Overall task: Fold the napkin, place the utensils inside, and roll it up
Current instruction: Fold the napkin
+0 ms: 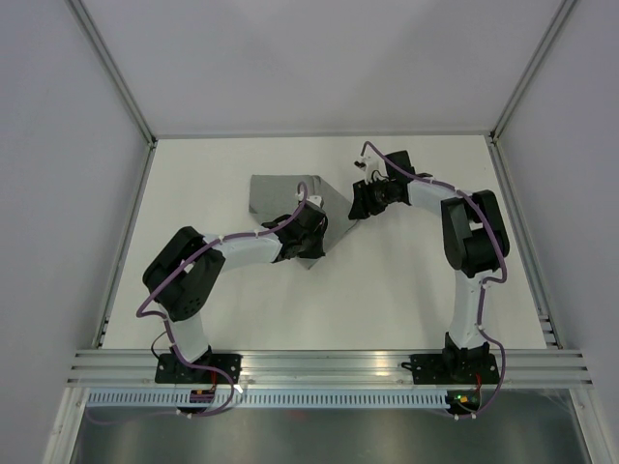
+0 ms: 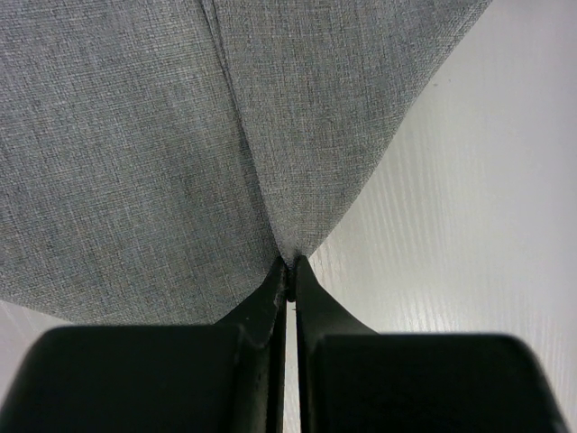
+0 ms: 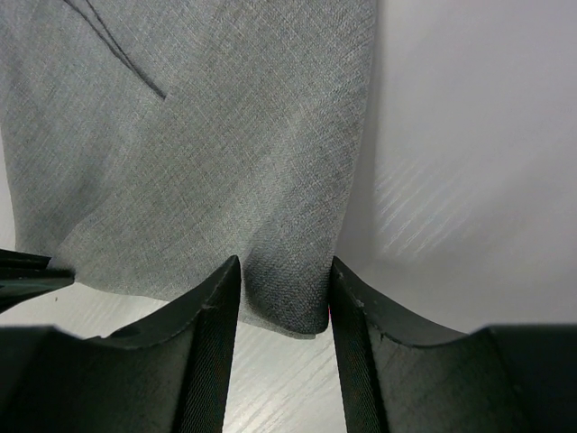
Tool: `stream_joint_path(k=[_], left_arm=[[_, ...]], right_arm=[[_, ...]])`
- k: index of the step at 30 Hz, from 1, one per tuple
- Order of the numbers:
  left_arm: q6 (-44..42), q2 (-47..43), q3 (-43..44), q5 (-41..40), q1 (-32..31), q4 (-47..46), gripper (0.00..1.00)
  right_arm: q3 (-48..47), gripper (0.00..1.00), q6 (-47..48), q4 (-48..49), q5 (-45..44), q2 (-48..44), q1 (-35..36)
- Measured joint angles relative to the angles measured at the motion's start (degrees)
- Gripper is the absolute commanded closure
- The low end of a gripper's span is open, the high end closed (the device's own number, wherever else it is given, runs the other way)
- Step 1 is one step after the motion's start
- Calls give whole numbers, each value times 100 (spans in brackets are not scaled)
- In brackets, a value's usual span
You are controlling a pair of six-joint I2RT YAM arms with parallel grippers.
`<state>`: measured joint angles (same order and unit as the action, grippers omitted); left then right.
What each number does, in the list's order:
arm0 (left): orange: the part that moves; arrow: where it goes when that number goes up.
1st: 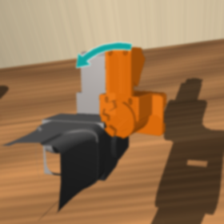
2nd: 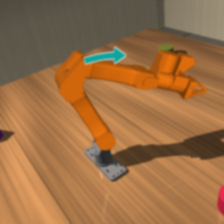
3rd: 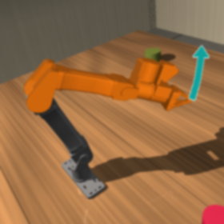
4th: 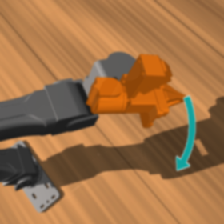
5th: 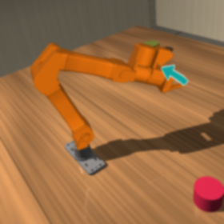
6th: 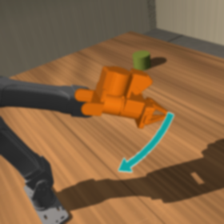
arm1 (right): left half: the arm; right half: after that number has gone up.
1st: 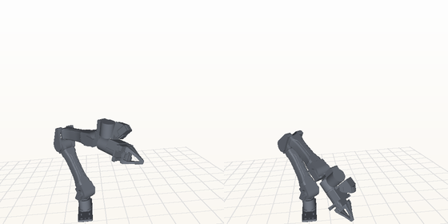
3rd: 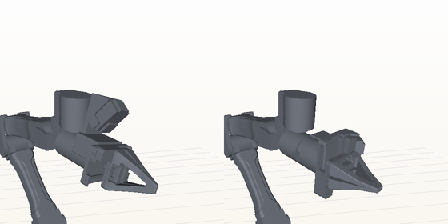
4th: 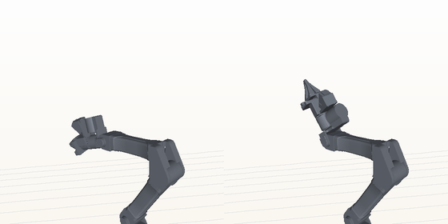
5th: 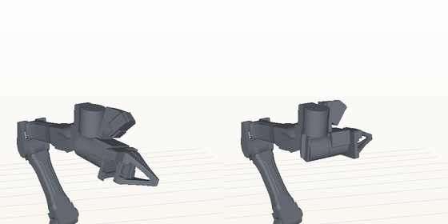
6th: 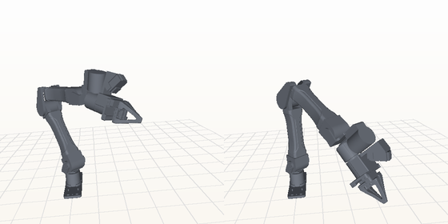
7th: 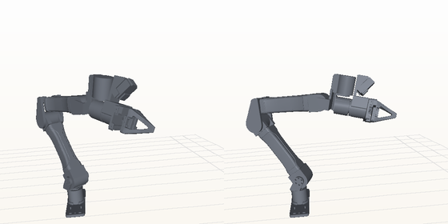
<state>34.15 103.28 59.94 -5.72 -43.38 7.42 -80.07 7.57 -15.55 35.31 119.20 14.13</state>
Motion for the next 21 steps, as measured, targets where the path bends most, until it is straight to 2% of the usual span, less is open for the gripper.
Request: stream_joint_path(k=[8, 14, 21], left_arm=[[-79, 0, 0, -22, 0, 17, 98], [-173, 0, 0, -22, 0, 17, 97], [-337, 0, 0, -26, 0, 17, 84]], right_arm=[[-46, 59, 127, -219, -17, 87, 0], [-46, 75, 157, -258, -44, 87, 2], [-39, 83, 122, -249, -46, 76, 7]])
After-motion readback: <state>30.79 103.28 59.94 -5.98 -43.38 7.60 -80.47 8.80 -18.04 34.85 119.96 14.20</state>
